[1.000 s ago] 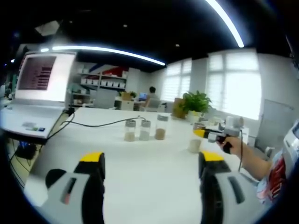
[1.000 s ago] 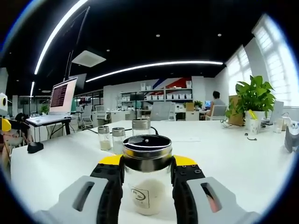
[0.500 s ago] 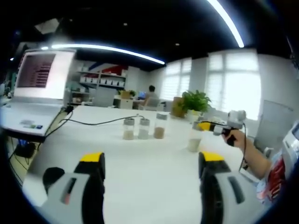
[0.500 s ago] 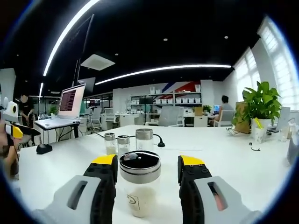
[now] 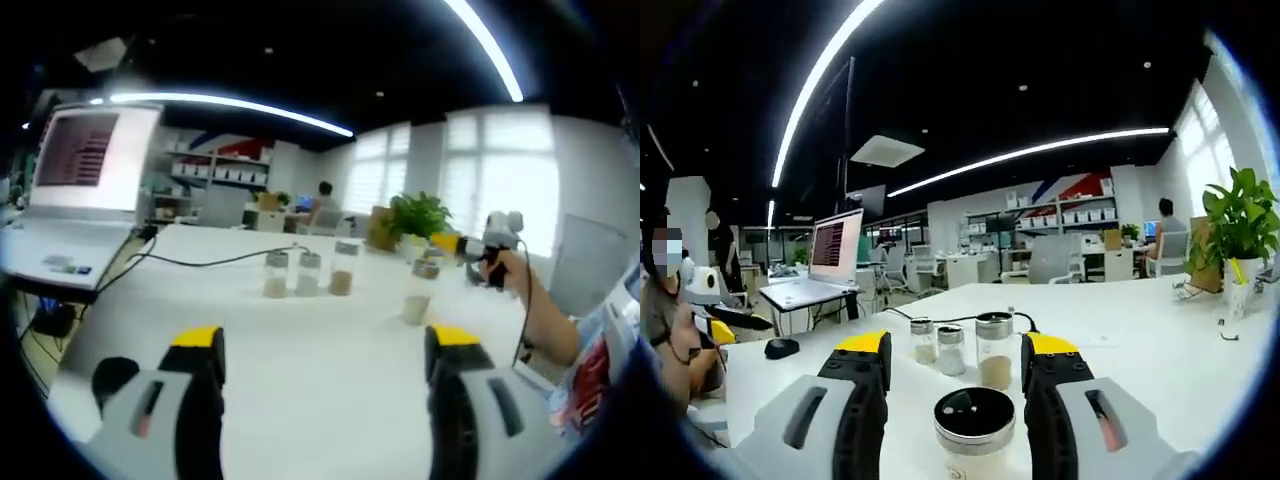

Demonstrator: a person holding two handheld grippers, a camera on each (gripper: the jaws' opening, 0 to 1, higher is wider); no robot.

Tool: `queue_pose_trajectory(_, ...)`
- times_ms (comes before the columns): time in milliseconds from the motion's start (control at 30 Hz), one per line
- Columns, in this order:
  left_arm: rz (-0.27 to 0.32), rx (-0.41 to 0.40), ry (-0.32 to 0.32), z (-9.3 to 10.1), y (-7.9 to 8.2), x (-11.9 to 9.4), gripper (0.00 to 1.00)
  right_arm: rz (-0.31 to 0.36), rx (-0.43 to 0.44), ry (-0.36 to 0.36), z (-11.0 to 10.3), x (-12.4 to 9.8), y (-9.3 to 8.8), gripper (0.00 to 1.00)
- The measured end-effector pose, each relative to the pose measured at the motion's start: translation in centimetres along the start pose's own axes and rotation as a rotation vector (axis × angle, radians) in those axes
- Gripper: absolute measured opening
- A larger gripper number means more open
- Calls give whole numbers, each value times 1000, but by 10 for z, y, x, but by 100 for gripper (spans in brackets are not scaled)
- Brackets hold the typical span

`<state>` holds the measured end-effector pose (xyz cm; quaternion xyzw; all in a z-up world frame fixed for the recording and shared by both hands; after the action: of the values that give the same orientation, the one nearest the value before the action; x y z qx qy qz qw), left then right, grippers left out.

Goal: Rotate the seasoning bottle until the label or dispensing opening points toward the visible target arrow and the bottle remains upright within the marked orientation range

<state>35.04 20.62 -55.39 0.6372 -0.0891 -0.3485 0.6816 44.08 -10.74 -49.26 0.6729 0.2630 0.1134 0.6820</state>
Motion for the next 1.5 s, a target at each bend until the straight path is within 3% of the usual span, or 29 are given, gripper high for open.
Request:
queue_pose_trajectory(233, 7, -10, 12, -5, 2, -3, 87, 4, 9, 137, 7, 10, 37, 51)
queue_pose_trajectory(433, 6, -15, 18, -8, 1, -3, 87, -46, -20, 217, 18, 26, 53, 53)
queue_pose_trajectory(533, 0, -15, 17, -8, 0, -1, 87, -73, -22, 307, 17, 38, 54, 55)
queue_pose_trajectory(600, -4, -13, 15, -7, 0, -1, 87, -90, -29, 337, 20, 46, 52, 58)
queue_pose_trajectory(733, -3, -16, 18, -10, 1, 0, 87, -130, -127, 383, 18, 59, 39, 63)
queue_pose_trajectory(833, -10, -20, 21, -12, 0, 2, 87, -116, -90, 433, 23, 71, 33, 63)
queue_pose_trajectory(1200, -41, -28, 11, -11, -5, 13, 87, -153, -136, 459, 50, 120, -7, 62)
queue_pose_trajectory(1267, -42, -30, 15, -12, -6, 13, 87, -205, -127, 456, 57, 131, -18, 65)
queue_pose_trajectory(1367, -36, -36, 24, -14, -5, 12, 87, -220, -172, 439, 61, 145, -29, 66)
queue_pose_trajectory(1500, -30, -36, 25, -17, -3, 12, 87, -207, -207, 474, 59, 157, -32, 66)
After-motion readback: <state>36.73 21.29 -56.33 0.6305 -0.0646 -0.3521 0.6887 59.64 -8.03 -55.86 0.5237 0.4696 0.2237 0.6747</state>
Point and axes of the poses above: the point that each gripper's makers call its tool centre point, and the gripper's own axes: x roughly forward along the fingers, z roughly to its right, y roughly out of its top, the point moved 1 cm from there along -x, roughly backward along the fingers, and after that the axes turned 12 degrees about -z, right-handed, at the moved point
